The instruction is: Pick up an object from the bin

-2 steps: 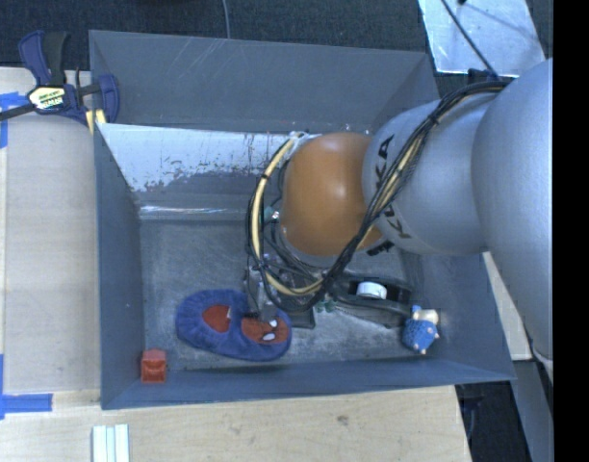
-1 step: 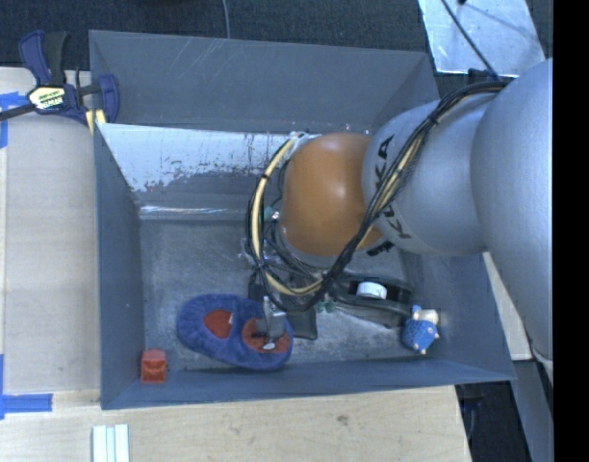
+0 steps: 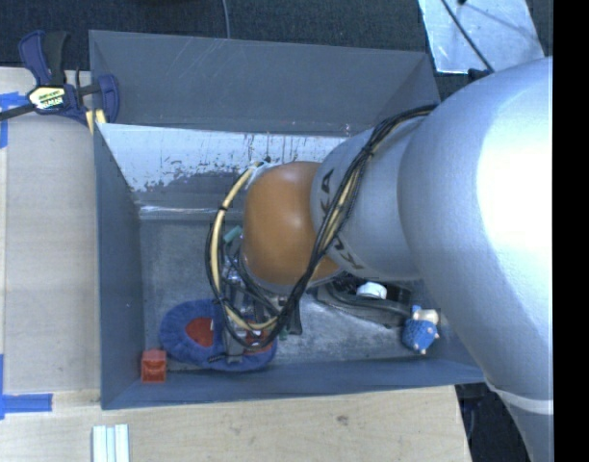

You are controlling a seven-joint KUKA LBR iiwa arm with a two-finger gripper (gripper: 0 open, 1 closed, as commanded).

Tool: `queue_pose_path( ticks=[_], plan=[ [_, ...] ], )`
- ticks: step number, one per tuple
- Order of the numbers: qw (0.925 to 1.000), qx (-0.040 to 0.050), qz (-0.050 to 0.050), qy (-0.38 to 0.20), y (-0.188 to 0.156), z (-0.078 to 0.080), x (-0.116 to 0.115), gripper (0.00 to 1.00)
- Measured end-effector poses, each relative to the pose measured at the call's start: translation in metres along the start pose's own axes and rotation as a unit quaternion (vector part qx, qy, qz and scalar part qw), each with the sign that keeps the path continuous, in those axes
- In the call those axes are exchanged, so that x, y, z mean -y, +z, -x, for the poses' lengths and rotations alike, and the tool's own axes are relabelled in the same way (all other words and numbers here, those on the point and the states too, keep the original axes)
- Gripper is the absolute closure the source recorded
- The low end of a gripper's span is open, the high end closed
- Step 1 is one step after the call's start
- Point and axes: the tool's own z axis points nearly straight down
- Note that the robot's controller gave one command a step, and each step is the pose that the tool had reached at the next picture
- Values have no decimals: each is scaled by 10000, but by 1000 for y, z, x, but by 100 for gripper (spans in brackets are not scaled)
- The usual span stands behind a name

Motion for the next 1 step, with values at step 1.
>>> queue_pose_path(
  ticks=[1],
  plan=[
    [9976,19,11,694,-4,-11,-52,0]
  ],
)
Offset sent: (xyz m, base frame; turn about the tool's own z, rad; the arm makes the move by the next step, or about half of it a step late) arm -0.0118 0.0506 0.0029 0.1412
